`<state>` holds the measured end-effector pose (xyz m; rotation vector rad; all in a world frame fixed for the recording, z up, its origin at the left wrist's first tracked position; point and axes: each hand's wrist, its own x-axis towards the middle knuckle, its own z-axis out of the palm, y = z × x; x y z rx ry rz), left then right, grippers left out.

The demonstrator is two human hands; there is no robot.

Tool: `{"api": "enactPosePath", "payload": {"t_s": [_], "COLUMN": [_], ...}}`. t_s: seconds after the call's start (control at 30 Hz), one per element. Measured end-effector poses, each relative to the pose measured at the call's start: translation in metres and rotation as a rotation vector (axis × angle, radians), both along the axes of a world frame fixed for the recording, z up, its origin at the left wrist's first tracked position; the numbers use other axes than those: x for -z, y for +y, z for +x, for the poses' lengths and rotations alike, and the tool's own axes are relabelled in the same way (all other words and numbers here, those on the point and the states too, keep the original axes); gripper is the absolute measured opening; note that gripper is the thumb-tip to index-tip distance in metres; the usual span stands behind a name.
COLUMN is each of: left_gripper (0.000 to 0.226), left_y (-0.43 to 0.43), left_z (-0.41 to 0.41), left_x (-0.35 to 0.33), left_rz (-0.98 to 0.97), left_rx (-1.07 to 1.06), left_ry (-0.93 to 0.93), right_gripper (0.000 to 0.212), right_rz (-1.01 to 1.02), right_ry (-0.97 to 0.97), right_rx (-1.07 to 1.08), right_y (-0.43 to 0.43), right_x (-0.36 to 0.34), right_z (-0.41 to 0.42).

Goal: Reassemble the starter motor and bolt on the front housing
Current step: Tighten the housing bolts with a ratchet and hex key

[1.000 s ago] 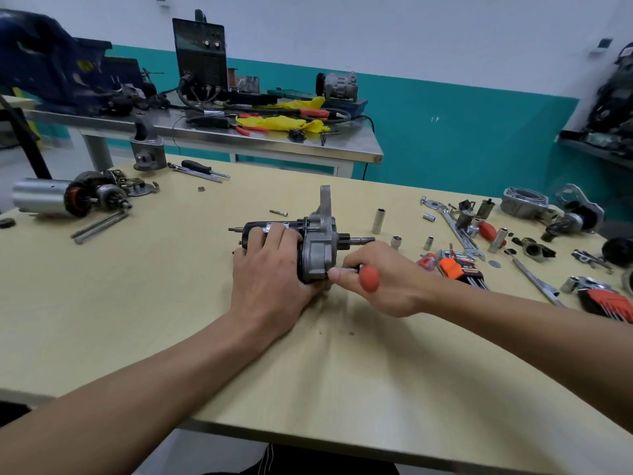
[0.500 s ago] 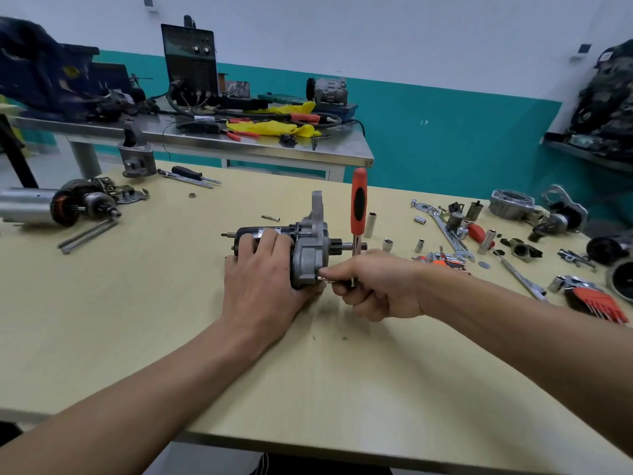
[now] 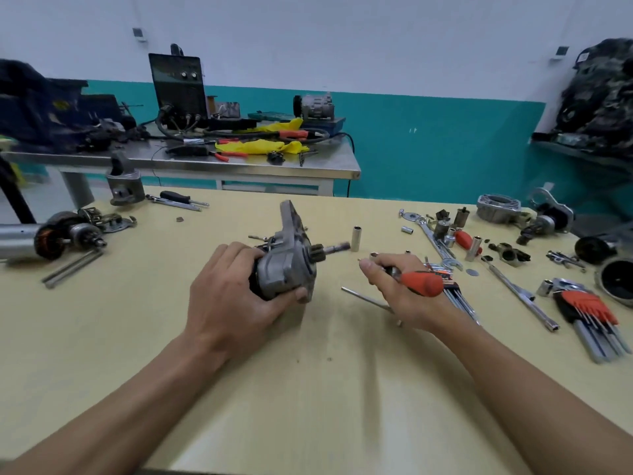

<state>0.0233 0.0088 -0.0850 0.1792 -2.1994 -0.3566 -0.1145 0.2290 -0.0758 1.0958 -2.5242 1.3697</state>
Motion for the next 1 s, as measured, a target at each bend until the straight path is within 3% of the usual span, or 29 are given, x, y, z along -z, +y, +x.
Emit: {"api": "enactPosePath", "payload": {"t_s": [0.23,0.47,0.73,0.83,1.0], "left_gripper": [0.039,0.060,0.066,0.066,0.045], "left_y": [-0.014,-0.034,-0.044,-0.044,-0.041], "left_z": [0.014,0.020,0.022,0.023,0.027], "left_x": [-0.017,-0.021,-0.028,-0.028,-0.028], "left_rz": [0.620,1.100,1.135,1.143,1.155], "left_rx": [0.246,0.376,0.451,0.444,0.408], "left_ry": [0.329,0.386,0.293,0.286,0.273], "right_gripper": [0.041,0.017,0.003,0.019,0.034], "right_rz": [0.104,0.247,0.480,0.488,0.453], "right_ry": [0.007,0.133,0.272,0.223,0.154], "right_rx": [-0.033,0.070,0.101,0.102,0.113], "right_y": [-0.009,-0.021,-0.035,-0.037,-0.035], "right_x": [0.002,0.004,0.014,0.016,0.013], "right_z": [0.013,0.015,0.017,0.018,0.017]}}
